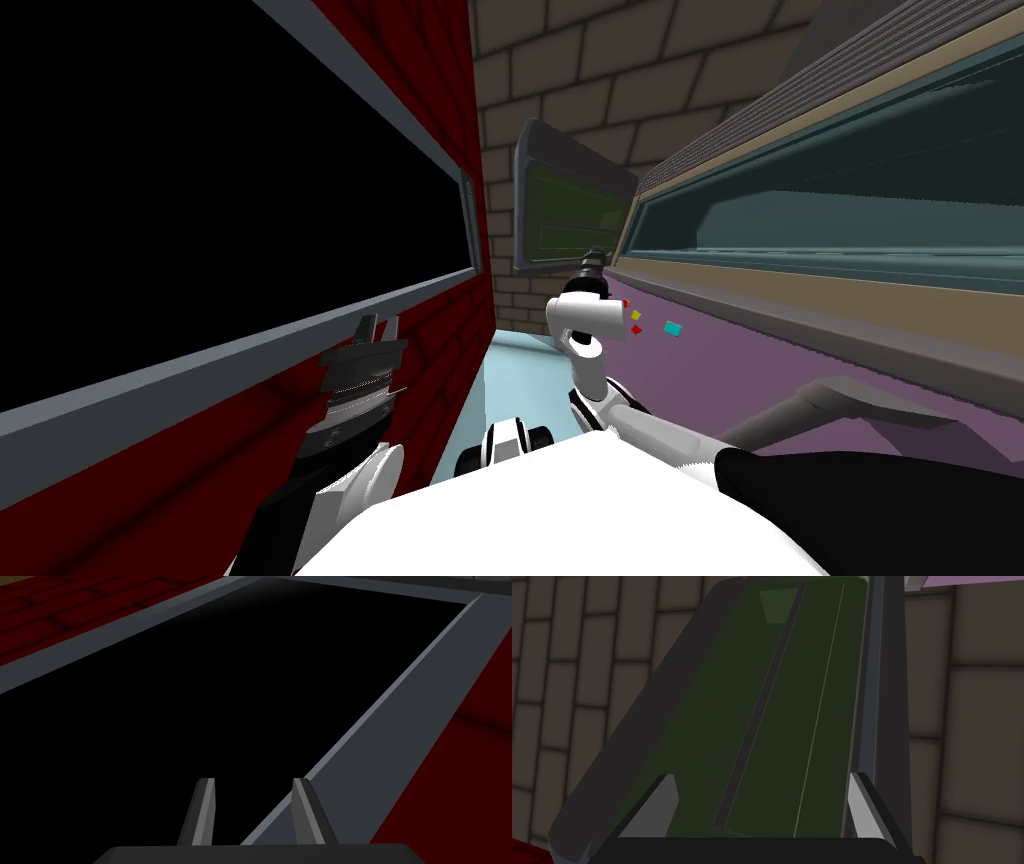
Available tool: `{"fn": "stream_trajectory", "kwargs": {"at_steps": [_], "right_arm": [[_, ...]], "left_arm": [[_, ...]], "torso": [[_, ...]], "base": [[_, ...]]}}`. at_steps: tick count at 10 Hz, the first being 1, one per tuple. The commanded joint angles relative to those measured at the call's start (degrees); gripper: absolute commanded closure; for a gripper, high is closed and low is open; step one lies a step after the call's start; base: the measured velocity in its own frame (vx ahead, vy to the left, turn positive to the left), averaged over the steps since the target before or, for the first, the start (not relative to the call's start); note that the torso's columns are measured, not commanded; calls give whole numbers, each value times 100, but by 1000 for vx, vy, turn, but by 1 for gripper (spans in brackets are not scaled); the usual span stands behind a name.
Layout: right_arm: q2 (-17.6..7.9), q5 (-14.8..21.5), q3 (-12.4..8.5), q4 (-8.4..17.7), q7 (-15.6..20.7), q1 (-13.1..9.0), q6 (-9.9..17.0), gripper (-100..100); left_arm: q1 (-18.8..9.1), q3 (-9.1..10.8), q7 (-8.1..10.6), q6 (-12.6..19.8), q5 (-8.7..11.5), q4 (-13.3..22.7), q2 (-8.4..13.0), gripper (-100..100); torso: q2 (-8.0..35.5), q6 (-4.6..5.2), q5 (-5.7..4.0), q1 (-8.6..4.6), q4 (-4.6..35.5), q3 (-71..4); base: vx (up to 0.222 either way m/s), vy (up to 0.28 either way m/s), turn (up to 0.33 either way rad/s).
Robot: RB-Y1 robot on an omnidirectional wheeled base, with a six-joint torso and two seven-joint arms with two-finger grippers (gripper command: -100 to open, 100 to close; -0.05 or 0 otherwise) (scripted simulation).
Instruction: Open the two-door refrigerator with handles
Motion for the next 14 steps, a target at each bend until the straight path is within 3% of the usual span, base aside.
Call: {"fn": "stream_trajectory", "kwargs": {"at_steps": [1, 6, 8, 9, 12, 14], "right_arm": [[12, -132, -262, 61, -133, -343, -260, -100], [106, -364, -726, 212, -378, -1003, -736, -100], [300, -449, -892, 248, -465, -1240, -910, -100], [514, -498, -980, 263, -512, -1366, -1029, -100], [914, -542, -1057, 280, -554, -1477, -1196, -100], [845, -588, -1094, 215, -560, -1484, -1286, -100]], "left_arm": [[0, 0, 0, 0, 0, 0, 0, 0], [16, -22, 3, -4, -6, 7, 8, 0], [72, -73, 5, -10, -17, 37, 18, 0], [109, -108, 7, -15, -24, 56, 23, 0], [233, -242, 12, -52, -53, 100, 49, 0], [279, -316, 11, -103, -74, 82, 65, 0]], "torso": [[-1, 1, 0, -1, 0, 0], [-25, 0, 1, 20, 0, -25], [-102, 12, 1, 69, -10, -92], [-137, 14, 2, 91, -19, -123], [-224, 19, 19, 145, -46, -188], [-213, 19, 33, 127, -63, -166]], "base": [[128, 103, -114], [116, 90, -120], [83, 65, -108], [58, 72, -82], [43, 49, -35], [-9, -71, -5]]}}
